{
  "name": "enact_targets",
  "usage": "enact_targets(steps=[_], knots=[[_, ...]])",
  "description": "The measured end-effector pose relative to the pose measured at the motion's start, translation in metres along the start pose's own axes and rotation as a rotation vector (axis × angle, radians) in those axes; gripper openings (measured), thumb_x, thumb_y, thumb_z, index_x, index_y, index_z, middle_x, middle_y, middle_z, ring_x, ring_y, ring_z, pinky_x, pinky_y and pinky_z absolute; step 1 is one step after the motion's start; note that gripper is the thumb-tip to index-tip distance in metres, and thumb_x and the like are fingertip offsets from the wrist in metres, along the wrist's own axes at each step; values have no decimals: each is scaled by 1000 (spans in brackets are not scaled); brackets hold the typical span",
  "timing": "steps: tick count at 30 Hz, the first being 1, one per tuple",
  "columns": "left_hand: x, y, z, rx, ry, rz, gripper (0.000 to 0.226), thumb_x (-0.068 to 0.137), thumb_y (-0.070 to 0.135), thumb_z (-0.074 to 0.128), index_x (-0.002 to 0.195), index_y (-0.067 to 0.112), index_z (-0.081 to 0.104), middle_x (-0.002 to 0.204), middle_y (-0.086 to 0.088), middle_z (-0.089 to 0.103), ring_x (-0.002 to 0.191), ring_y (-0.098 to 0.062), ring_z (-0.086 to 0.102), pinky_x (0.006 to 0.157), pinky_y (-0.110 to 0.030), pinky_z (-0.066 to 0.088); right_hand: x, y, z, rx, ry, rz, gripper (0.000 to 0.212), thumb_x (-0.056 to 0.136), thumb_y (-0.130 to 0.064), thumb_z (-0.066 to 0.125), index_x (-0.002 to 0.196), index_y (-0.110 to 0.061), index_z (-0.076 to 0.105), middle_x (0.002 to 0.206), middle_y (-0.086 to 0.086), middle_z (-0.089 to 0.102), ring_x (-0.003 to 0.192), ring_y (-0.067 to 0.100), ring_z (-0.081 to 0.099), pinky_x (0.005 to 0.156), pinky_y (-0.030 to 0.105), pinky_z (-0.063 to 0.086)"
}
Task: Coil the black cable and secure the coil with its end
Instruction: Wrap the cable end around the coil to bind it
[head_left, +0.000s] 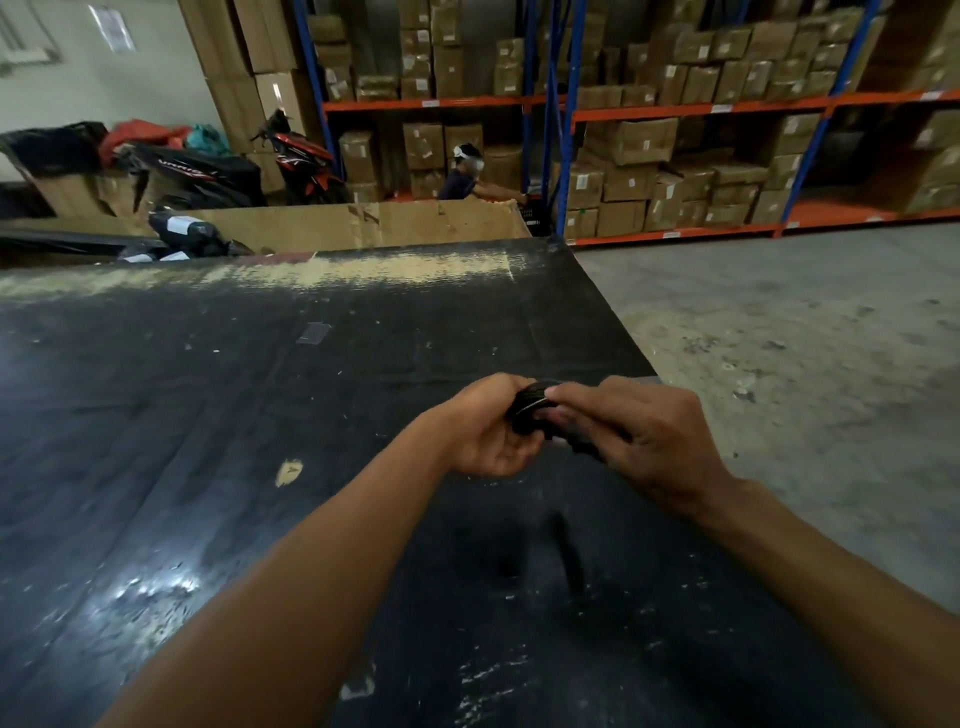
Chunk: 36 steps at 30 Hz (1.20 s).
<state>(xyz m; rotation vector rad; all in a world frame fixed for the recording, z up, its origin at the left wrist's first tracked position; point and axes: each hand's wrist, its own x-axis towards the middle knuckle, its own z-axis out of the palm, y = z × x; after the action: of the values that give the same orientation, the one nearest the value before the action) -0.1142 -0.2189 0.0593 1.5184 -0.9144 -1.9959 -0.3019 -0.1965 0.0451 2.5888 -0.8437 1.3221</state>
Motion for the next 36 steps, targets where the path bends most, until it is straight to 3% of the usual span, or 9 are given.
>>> enact_targets(steps=[3, 8, 10, 15, 19, 24, 27, 30, 36], knots=[[-15, -4, -9, 514, 17, 18, 99, 87, 78, 5, 91, 12, 77, 61, -2, 53, 46, -10, 43, 42, -17, 34, 3, 1, -2, 363, -28, 360, 22, 89, -17, 69, 109, -21, 74, 83, -3, 76, 62, 9, 66, 60, 32, 57], [-24, -10, -10, 778, 273, 271, 91, 91, 73, 6, 84, 21, 81, 98, -3, 62, 95, -23, 59, 72, -36, 48, 4, -2, 7, 634, -31, 622, 18, 90, -13, 67, 102, -22, 76, 77, -1, 74, 60, 6, 63, 61, 15, 51], [-24, -14, -6, 633, 289, 435, 70, 99, 61, 21, 94, 19, 77, 101, -8, 68, 90, -22, 67, 78, -36, 55, 6, -1, 10, 678, -4, 687, 16, 90, -14, 67, 99, -23, 77, 70, 2, 72, 58, 4, 61, 57, 13, 48], [-22, -25, 3, 340, 133, 681, 25, 105, 29, 39, 118, 14, 54, 87, -8, 62, 61, -11, 64, 58, -27, 56, 8, 4, 11, 689, 27, 728, 17, 89, -14, 68, 93, -27, 78, 63, -1, 69, 56, 5, 60, 56, 13, 46], [-23, -22, 7, 292, 88, 513, 38, 105, 30, 38, 111, -3, 58, 75, -6, 58, 52, -9, 55, 51, -25, 52, 5, 4, 9, 682, 16, 710, 18, 89, -13, 68, 91, -28, 78, 68, -1, 71, 57, 6, 60, 59, 15, 49], [-24, -20, 9, 167, -68, 376, 29, 104, 27, 40, 91, 7, 57, 57, 4, 43, 46, -7, 42, 49, -25, 47, 3, 4, 1, 674, -13, 686, 15, 90, -12, 66, 94, -23, 76, 76, -3, 74, 59, 7, 61, 60, 16, 50], [-16, -24, 13, 128, -16, 428, 27, 103, 21, 41, 79, 13, 50, 54, 7, 36, 44, -6, 34, 45, -22, 38, 4, 4, -2, 643, -79, 722, 18, 94, -25, 60, 110, -27, 68, 74, -10, 72, 62, 6, 65, 58, 14, 48], [-9, -26, 15, 73, 124, 473, 31, 102, 19, 41, 72, 15, 48, 49, 9, 35, 40, -6, 30, 41, -21, 31, 6, 11, -3, 773, -137, 986, 26, 91, -40, 45, 114, -34, 57, 82, 3, 74, 60, 9, 59, 49, 25, 39], [3, -23, 6, 283, 469, 565, 29, 95, 22, 42, 68, 15, 50, 54, 3, 39, 44, -14, 37, 50, -29, 32, 18, 18, 0, 722, 35, 1134, 32, 86, 11, 37, 96, -12, 58, 85, 11, 67, 65, 15, 57, 57, 27, 48]])
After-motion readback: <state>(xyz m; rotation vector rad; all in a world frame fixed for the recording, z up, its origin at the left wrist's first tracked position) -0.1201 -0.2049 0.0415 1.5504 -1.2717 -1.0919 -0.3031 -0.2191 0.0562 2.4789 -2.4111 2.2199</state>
